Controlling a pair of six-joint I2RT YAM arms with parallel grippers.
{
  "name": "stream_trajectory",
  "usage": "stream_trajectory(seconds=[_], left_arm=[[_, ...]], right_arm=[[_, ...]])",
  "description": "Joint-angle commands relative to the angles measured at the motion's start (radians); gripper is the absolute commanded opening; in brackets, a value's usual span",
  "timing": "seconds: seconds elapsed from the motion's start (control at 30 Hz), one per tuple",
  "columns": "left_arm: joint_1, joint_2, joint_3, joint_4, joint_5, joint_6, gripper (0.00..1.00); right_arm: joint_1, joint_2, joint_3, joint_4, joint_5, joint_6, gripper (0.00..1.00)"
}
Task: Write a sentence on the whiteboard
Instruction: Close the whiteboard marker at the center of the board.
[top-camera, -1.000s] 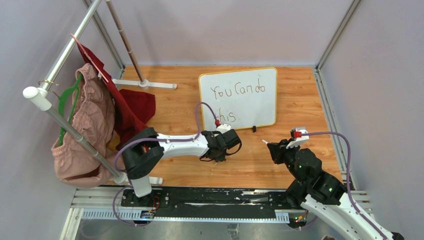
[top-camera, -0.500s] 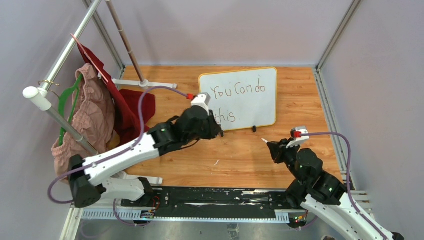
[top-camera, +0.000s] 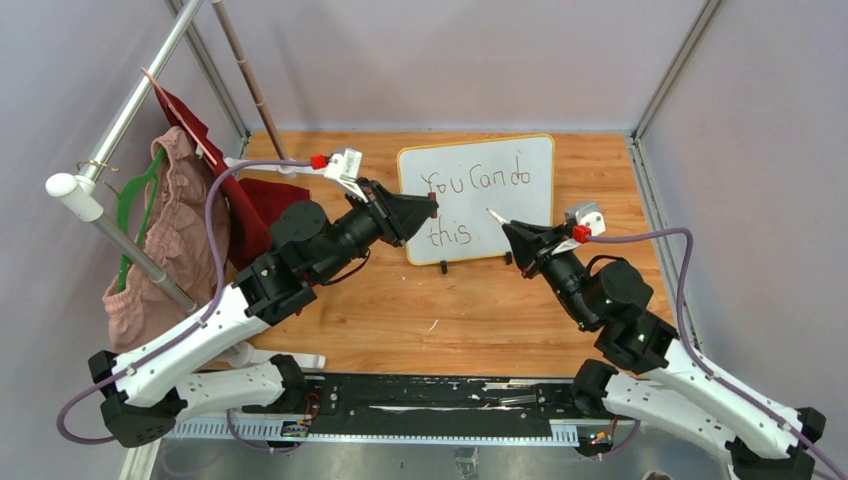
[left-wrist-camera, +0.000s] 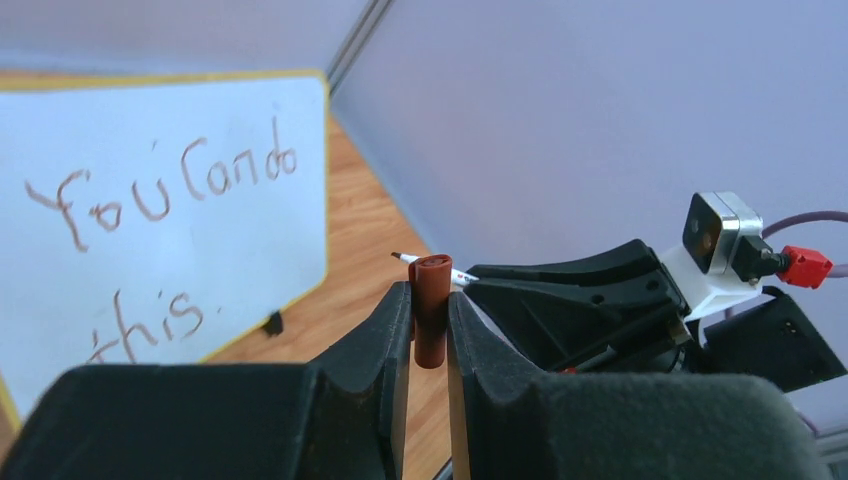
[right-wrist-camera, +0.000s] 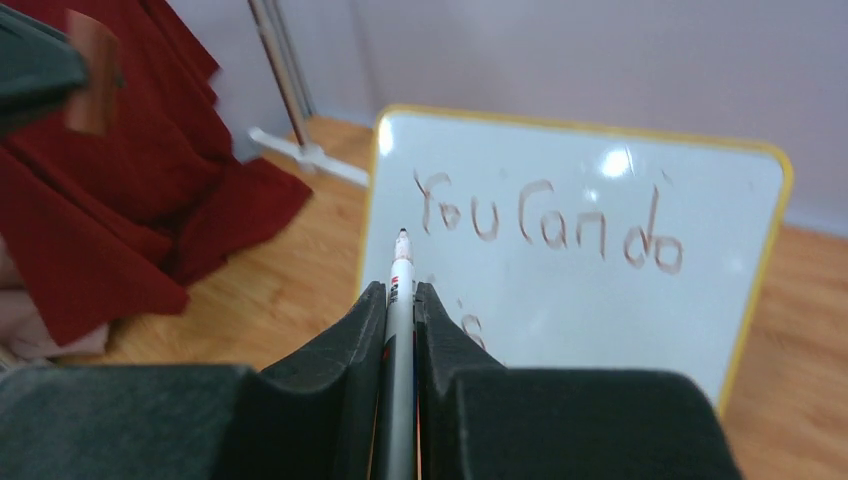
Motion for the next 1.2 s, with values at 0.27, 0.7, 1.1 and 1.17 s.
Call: stream_trajectory(seconds=[0.27,0.7,1.1,1.17], left_arm=[[0.009,-0.117,0.021,0.320,-0.049,0.072,0.00],[0.023,-0.105,-0.008,0.569,-0.063,-0.029,0.00],[0.026,-0.090,-0.107,0.755,0.014,-0.202,0.00],[0.026,-0.087,-0.121,0.777,0.012,-0.236,0.00]], right_arm=[[0.355,0.132,0.075,0.791,0.144,-0.574,0.00],[0.600,0.358,0.047,1.196,0.016,-0.946,0.00],[0.598,0.305,0.000,1.223,-0.063,-0.766,0.00],[0.598,0.303,-0.003,1.226,-0.104,-0.741,0.00]])
